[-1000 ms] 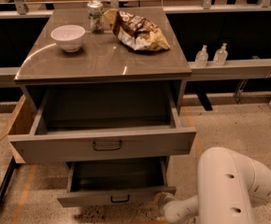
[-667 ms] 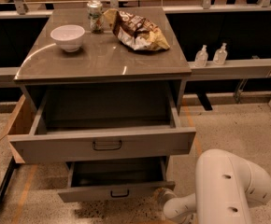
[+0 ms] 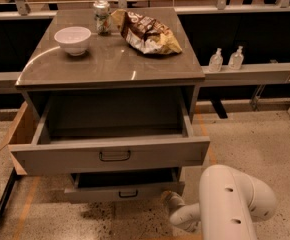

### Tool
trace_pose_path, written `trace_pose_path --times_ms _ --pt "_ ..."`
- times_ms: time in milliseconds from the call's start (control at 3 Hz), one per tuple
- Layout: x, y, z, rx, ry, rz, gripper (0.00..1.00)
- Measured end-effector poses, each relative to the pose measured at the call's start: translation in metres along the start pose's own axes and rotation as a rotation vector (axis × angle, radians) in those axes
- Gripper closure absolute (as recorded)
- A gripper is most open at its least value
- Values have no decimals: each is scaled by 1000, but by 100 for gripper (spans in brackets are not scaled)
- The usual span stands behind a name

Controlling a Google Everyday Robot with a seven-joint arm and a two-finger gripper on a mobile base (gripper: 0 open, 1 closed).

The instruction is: Close bottom drawer

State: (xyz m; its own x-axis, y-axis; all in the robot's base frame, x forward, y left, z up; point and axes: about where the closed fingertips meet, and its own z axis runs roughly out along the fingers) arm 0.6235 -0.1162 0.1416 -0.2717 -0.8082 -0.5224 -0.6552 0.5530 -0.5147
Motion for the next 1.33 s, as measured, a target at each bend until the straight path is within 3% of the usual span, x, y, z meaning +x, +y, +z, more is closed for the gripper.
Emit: trace_pose_path --times_ms 1000,1333 --pt "-20 -51 60 69 -31 -55 100" --pt "-19 -51 60 69 -31 -55 100"
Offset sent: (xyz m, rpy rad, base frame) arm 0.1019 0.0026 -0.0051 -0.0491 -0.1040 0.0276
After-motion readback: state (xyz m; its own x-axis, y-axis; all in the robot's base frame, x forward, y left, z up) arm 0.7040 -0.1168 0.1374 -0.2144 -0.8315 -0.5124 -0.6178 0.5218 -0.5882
